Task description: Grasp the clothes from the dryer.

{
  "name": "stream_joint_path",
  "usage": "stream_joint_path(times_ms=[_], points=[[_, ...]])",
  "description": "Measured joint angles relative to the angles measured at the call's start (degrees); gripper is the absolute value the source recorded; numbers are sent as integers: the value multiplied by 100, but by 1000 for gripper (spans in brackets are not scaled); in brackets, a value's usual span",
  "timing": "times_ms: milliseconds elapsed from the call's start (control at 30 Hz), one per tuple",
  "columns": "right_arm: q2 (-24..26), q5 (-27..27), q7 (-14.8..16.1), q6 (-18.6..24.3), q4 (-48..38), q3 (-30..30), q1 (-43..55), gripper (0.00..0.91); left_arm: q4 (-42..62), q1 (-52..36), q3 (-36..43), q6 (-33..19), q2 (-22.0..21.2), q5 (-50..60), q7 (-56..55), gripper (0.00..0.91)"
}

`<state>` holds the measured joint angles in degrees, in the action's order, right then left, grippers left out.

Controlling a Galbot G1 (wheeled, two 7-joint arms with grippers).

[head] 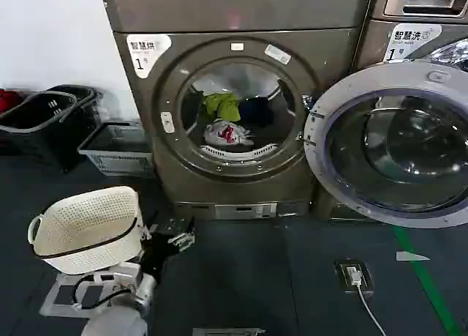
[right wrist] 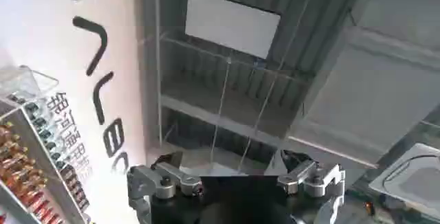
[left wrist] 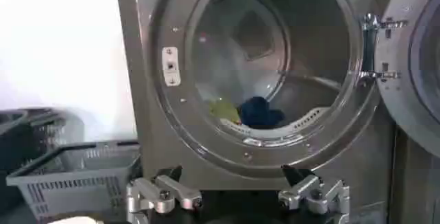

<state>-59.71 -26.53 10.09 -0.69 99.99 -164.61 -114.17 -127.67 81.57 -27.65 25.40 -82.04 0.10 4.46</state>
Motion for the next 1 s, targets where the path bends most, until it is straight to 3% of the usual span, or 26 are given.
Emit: stream_joint_path(times_ms=[1000], points=[[-21,-251,82,4,109,235,178,907,-118,64,15,-5,35,-23,23,907]])
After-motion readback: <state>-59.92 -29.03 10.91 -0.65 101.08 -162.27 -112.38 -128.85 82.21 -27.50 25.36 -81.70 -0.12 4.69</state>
